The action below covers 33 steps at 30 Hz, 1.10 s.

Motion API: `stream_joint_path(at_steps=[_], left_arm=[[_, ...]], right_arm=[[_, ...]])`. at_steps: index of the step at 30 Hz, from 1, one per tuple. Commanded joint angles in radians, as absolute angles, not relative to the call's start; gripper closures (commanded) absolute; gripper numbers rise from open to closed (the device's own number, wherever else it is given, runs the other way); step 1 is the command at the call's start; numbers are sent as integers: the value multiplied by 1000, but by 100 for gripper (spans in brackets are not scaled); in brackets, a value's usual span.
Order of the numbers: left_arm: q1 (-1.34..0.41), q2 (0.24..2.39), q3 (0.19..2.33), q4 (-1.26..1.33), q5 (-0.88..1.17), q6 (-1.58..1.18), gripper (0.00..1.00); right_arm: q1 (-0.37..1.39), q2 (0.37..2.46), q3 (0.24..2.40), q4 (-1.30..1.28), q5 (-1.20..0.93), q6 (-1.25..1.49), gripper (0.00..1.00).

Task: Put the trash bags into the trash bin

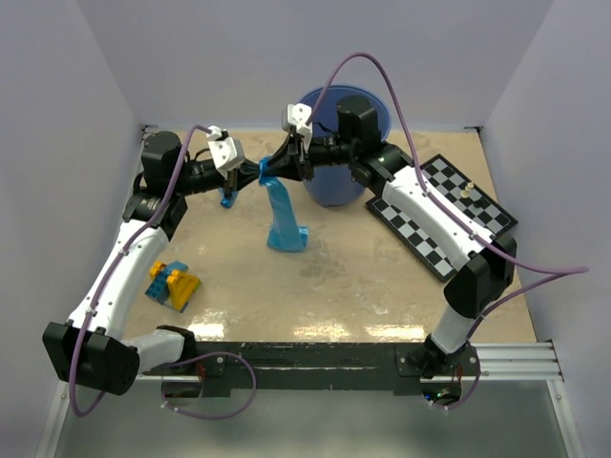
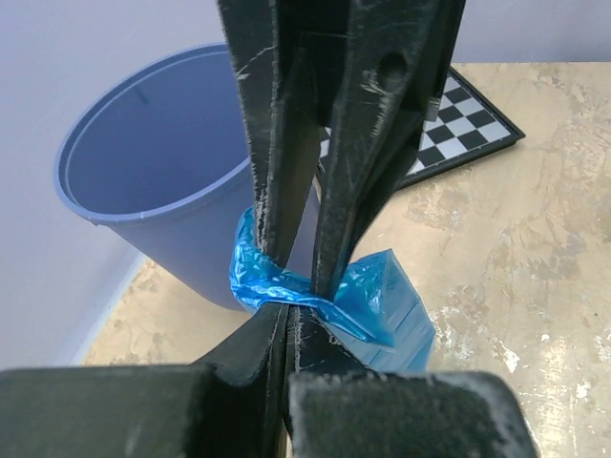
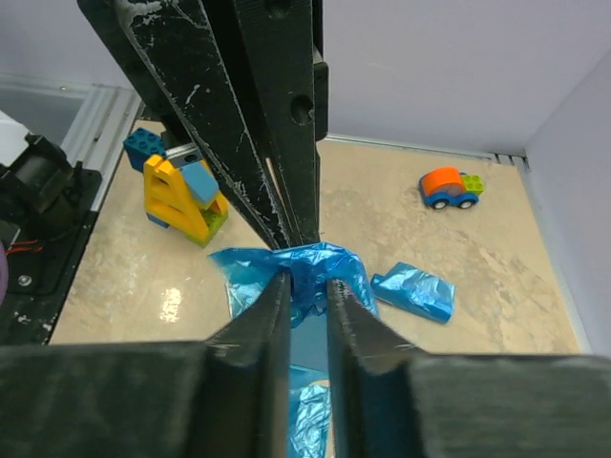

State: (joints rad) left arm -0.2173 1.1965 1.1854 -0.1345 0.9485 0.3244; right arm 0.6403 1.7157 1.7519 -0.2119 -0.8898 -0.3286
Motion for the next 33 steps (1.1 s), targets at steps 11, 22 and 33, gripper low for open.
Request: stream_joint_path(at_steps=[11, 22, 33], left_arm=[[-209, 1117, 1183, -179, 812, 408, 100], [-215, 1155, 1169, -118, 936, 361, 68], [-271, 1230, 1192, 63, 959, 279, 62]], right_arm=[[568, 1645, 1753, -262, -897, -376, 100], [549, 1627, 1746, -321, -968, -431, 100], [549, 1675, 1809, -371, -999, -468, 100]])
